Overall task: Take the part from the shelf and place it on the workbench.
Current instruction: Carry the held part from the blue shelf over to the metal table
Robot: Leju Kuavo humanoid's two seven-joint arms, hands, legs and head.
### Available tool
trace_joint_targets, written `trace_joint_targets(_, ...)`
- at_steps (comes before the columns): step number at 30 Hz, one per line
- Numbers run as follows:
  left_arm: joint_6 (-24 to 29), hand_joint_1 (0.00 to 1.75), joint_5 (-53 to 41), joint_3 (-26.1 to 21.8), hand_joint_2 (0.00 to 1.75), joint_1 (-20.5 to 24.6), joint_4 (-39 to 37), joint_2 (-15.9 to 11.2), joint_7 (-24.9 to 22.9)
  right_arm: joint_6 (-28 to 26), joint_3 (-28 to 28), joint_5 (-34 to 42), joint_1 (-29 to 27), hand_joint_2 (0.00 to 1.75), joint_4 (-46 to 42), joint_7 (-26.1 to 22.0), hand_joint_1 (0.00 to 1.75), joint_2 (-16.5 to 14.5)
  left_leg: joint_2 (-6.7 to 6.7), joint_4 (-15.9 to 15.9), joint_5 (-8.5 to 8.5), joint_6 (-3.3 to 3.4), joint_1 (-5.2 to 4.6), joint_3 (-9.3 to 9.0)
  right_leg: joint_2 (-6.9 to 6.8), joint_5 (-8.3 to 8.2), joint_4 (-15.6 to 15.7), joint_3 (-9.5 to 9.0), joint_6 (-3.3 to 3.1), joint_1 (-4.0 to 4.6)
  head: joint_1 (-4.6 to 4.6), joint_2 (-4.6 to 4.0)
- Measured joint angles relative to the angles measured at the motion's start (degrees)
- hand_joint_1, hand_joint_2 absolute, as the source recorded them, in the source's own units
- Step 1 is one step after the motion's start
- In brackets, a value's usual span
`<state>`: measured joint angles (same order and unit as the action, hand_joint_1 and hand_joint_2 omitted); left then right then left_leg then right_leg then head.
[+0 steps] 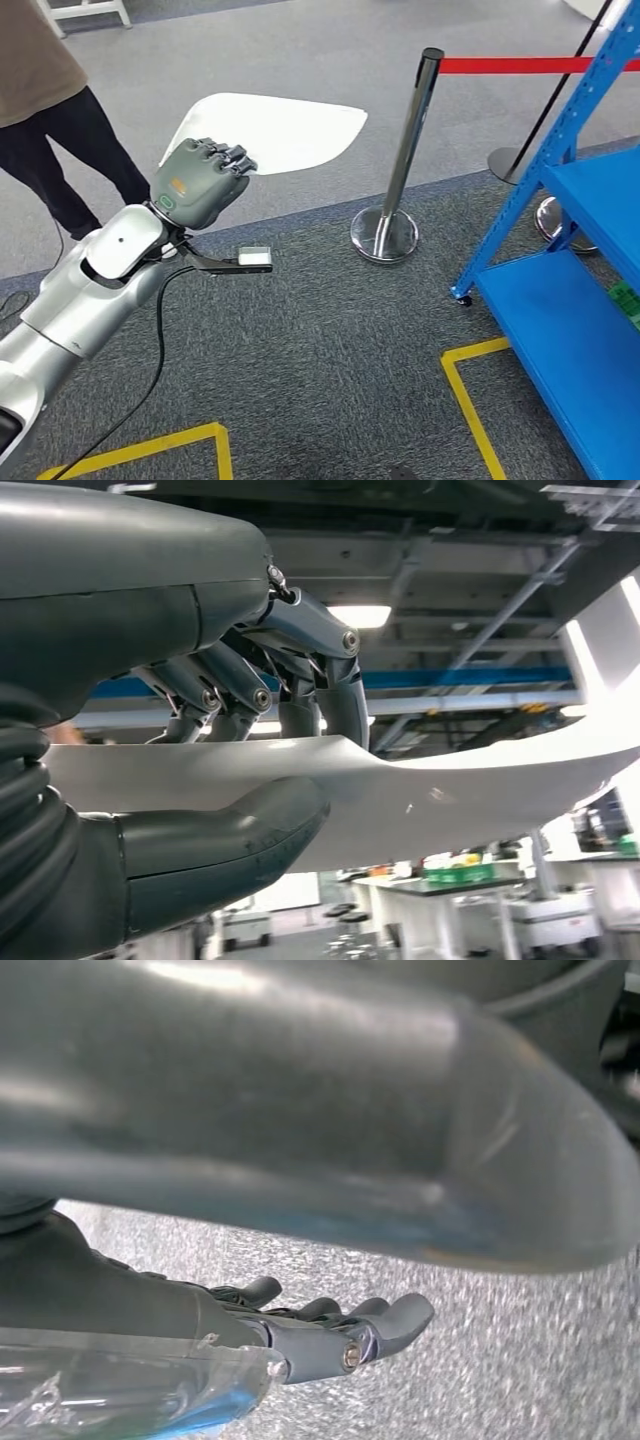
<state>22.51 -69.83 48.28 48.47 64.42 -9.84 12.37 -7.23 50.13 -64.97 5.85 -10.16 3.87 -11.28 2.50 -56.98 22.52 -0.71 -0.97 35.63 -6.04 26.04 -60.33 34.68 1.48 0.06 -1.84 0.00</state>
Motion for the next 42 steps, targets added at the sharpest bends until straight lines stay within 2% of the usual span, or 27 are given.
trace_joint_targets(2,0.03,1.75,-0.11,-0.03,1.75,0.06,0.00,-0.25,0.00,0.11,-0.15,-0.07,0.01,0.00,0.00,0.01,0.00,-0.01,-1.23,0.29,-0.24,0.57,0.37,-0.18,2.57,1.82,-2.91,1.22,0.50,-0.23,0.14,0.00)
trace_joint_targets(4,0.03,1.75,-0.23,0.04,1.75,0.07,-0.01,-0.25,0.00,0.21,-0.30,-0.13,-0.18,0.00,0.01,0.05,0.00,-0.01,-2.56,0.32,-0.27,0.91,0.59,-0.23,5.29,5.20,-10.12,4.65,0.78,-0.36,0.41,0.00)
trace_joint_targets(5,0.03,1.75,-0.27,0.11,1.75,-0.05,-0.01,-0.23,0.00,0.24,-0.33,-0.14,-0.30,0.00,0.02,0.09,0.00,-0.01,-3.34,0.31,-0.26,0.98,0.61,-0.23,5.75,6.47,-13.71,6.49,0.88,-0.37,0.53,0.00)
trace_joint_targets(6,0.02,1.75,-0.31,0.17,1.75,-0.18,-0.01,-0.22,0.00,0.26,-0.34,-0.15,-0.38,0.00,0.01,0.12,0.00,-0.01,-4.15,0.28,-0.26,0.99,0.63,-0.23,5.90,6.73,-15.69,7.66,0.94,-0.37,0.61,0.00)
trace_joint_targets(7,0.02,1.75,-0.35,0.20,1.75,-0.32,-0.01,-0.24,0.00,0.26,-0.35,-0.16,-0.41,0.00,0.01,0.14,0.00,0.00,-4.97,0.24,-0.27,0.95,0.68,-0.24,5.96,5.87,-15.49,7.82,0.96,-0.40,0.64,0.00)
trace_joint_targets(8,0.02,1.75,-0.37,0.20,1.75,-0.39,-0.01,-0.26,0.00,0.26,-0.36,-0.21,-0.38,0.00,0.00,0.15,0.00,0.00,-5.76,0.15,-0.26,0.85,0.77,-0.25,6.15,4.08,-13.13,6.91,1.01,-0.49,0.65,0.00)
trace_joint_targets(10,0.02,1.75,-0.42,0.17,1.75,-0.32,-0.01,-0.25,0.00,0.28,-0.37,-0.35,-0.32,0.00,0.01,0.14,0.00,-0.01,-7.26,-0.23,-0.13,0.33,0.94,-0.09,8.27,0.40,-5.33,3.37,1.32,-1.06,0.71,0.00)
trace_joint_targets(12,0.01,1.75,-0.50,0.15,1.75,-0.19,-0.01,-0.21,-0.01,0.33,-0.38,-0.48,-0.31,0.00,0.02,0.14,0.00,-0.08,-8.56,-0.63,-0.21,-0.37,1.04,0.41,10.27,-0.81,-0.84,1.16,1.33,-1.49,0.74,0.00)
trace_joint_targets(13,0.01,1.75,-0.54,0.15,1.75,-0.18,-0.01,-0.24,-0.02,0.36,-0.39,-0.55,-0.29,0.00,0.03,0.13,0.00,-0.11,-9.10,-0.63,-0.39,-0.72,1.13,0.67,10.40,-0.61,-0.55,0.99,1.07,-1.42,0.74,0.00)
trace_joint_targets(15,0.00,1.75,-0.63,0.14,1.75,-0.25,-0.01,-0.48,-0.03,0.35,-0.39,-0.75,-0.18,0.00,0.02,0.09,0.00,-0.13,-9.51,-0.44,-0.62,-1.26,1.38,0.99,9.37,-0.89,-0.46,0.99,0.31,-1.21,0.73,0.00)
trace_joint_targets(17,-0.02,1.75,-0.74,0.12,1.75,-0.17,0.00,-0.66,-0.06,0.30,-0.39,-0.97,-0.08,0.00,0.02,0.00,0.00,-0.13,-7.24,-2.32,0.77,-1.67,1.23,2.01,8.28,-1.07,-0.19,0.88,-0.45,-1.17,0.48,0.00)
trace_joint_targets(19,-0.11,1.75,-0.81,0.14,1.75,-0.06,0.00,-0.61,-0.11,0.24,-0.39,-1.12,-0.07,0.00,0.02,-0.04,0.00,-0.13,-4.29,-8.58,4.09,-1.96,1.04,5.02,7.07,-1.05,-0.06,0.82,-0.90,-1.02,0.20,0.00)
trace_joint_targets(21,-0.35,1.75,-0.85,0.20,1.75,-0.19,-0.01,-0.58,-0.14,0.21,-0.39,-1.17,-0.17,0.00,0.02,-0.03,0.00,-0.08,-3.40,-15.61,6.59,-2.08,1.07,8.53,5.63,-0.94,-0.06,0.81,-1.06,-0.87,0.19,0.00)
trace_joint_targets(22,-0.50,1.75,-0.85,0.22,1.75,-0.26,-0.01,-0.58,-0.15,0.20,-0.39,-1.19,-0.17,0.00,0.02,-0.03,0.00,-0.05,-3.29,-16.72,6.37,-2.06,1.08,9.13,4.87,-0.89,-0.06,0.79,-1.10,-0.83,0.19,0.00)
trace_joint_targets(23,-0.62,1.75,-0.86,0.22,1.75,-0.29,-0.01,-0.59,-0.15,0.20,-0.39,-1.20,-0.13,0.00,0.02,-0.03,0.00,-0.03,-3.16,-15.59,5.12,-1.99,1.08,8.57,4.13,-0.83,-0.06,0.73,-1.10,-0.81,0.19,0.00)
trace_joint_targets(24,-0.69,1.75,-0.86,0.21,1.75,-0.26,0.00,-0.59,-0.15,0.20,-0.39,-1.23,-0.06,0.00,0.02,-0.04,0.00,-0.02,-2.73,-12.37,3.16,-1.89,1.05,6.87,3.46,-0.75,-0.06,0.62,-1.05,-0.79,0.19,0.00)
trace_joint_targets(26,-0.75,1.75,-0.86,0.18,1.75,0.00,0.02,-0.53,-0.16,0.20,-0.39,-1.31,0.06,0.00,0.01,-0.05,0.00,-0.01,-0.36,-4.64,0.19,-1.56,0.72,2.70,2.30,-0.46,-0.13,0.37,-0.67,-0.52,0.11,0.00)
trace_joint_targets(28,-0.78,1.75,-0.86,0.18,1.75,0.23,0.05,-0.42,-0.17,0.20,-0.39,-1.35,0.07,0.00,-0.01,-0.05,0.00,0.00,1.12,-0.96,-0.28,-0.98,0.34,0.85,1.20,-0.18,-0.06,0.12,-0.16,-0.12,0.12,0.00)
trace_joint_targets(30,-0.81,1.75,-0.86,0.17,1.75,0.27,0.08,-0.45,-0.17,0.20,-0.39,-1.35,0.12,0.00,-0.01,-0.05,0.00,0.00,0.01,-0.55,-0.22,-0.24,0.31,0.81,0.04,0.05,0.17,-0.15,0.37,-0.04,0.18,0.00)
trace_joint_targets(32,-0.83,1.75,-0.86,0.09,1.75,0.41,0.08,-0.56,-0.18,0.21,-0.40,-1.34,0.19,0.00,-0.02,-0.05,0.00,0.00,-1.29,-0.29,-0.38,0.46,0.61,0.61,1.38,1.23,-1.34,0.31,0.95,-0.23,0.32,0.00)
trace_joint_targets(35,-0.87,1.75,-0.87,0.21,1.75,0.54,0.08,-0.26,-0.20,0.20,-0.41,-1.34,0.10,0.00,-0.03,-0.05,0.00,0.00,-3.24,-0.16,-0.47,1.09,0.92,0.45,5.31,5.71,-11.20,5.04,1.34,-0.41,0.80,0.00)
trace_joint_targets(36,-0.88,1.75,-0.88,0.34,1.75,0.46,0.08,-0.18,-0.20,0.20,-0.41,-1.34,0.04,0.00,-0.03,-0.04,0.00,0.01,-4.01,-0.16,-0.46,1.14,0.93,0.45,5.74,6.65,-14.40,6.89,1.37,-0.39,0.88,0.00)
trace_joint_targets(37,-0.89,1.75,-0.89,0.51,1.75,0.39,0.08,-0.15,-0.20,0.20,-0.41,-1.34,0.00,0.00,-0.03,-0.04,0.00,0.02,-4.81,-0.17,-0.44,1.15,0.93,0.43,5.93,6.52,-15.84,8.01,1.36,-0.39,0.91,0.00)
trace_joint_targets(38,-0.90,1.75,-0.90,0.66,1.75,0.33,0.08,-0.15,-0.20,0.19,-0.41,-1.34,-0.01,0.00,-0.04,-0.03,0.00,0.03,-5.60,-0.18,-0.44,1.13,0.96,0.38,6.05,5.30,-15.08,8.08,1.31,-0.42,0.91,-0.01)
trace_joint_targets(39,-0.90,1.75,-0.90,0.77,1.75,0.33,0.08,-0.16,-0.20,0.19,-0.41,-1.34,0.00,0.00,-0.04,-0.03,0.00,0.04,-6.37,-0.21,-0.41,1.04,1.02,0.30,6.33,3.22,-12.18,7.04,1.28,-0.52,0.91,-0.01)
trace_joint_targets(40,-0.89,1.75,-0.90,0.84,1.75,0.34,0.08,-0.16,-0.20,0.19,-0.41,-1.32,0.02,0.00,-0.04,-0.03,0.00,0.04,-7.09,-0.27,-0.34,0.87,1.11,0.24,7.22,0.93,-8.09,5.35,1.34,-0.74,0.92,-0.01)
trace_joint_targets(42,-0.89,1.75,-0.91,0.88,1.75,0.44,0.08,-0.16,-0.20,0.22,-0.41,-1.27,0.03,0.00,-0.03,-0.03,0.00,0.02,-8.40,-0.57,-0.26,0.26,1.13,0.42,9.41,-1.45,-1.60,2.19,1.42,-1.24,0.90,0.00)
